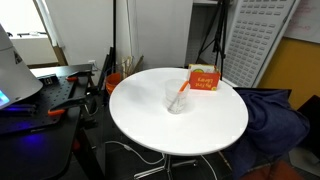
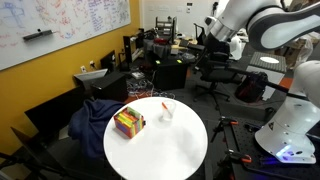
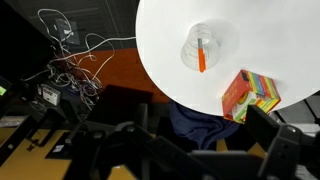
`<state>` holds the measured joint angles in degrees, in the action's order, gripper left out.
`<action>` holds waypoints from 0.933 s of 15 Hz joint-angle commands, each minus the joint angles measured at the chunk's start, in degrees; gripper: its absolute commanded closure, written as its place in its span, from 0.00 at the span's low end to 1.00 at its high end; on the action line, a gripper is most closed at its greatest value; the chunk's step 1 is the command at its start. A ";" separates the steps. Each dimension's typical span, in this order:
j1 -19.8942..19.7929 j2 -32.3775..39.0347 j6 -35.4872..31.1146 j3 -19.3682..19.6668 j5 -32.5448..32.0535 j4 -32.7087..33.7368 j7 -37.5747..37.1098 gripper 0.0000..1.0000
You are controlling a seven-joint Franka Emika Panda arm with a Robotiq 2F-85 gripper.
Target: Pick the marker from the cup and put it on the table
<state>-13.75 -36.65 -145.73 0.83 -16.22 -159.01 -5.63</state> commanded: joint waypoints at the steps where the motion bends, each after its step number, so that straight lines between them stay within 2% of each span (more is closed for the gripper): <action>1: -0.37 4.33 -5.04 1.63 -1.40 0.08 3.97 0.00; 8: -0.81 10.64 -11.20 3.23 -1.21 0.04 6.95 0.00; 14: -1.14 13.98 -12.84 3.35 -1.31 0.04 6.48 0.00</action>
<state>-13.96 -24.49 -156.36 4.08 -16.65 -159.03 -0.15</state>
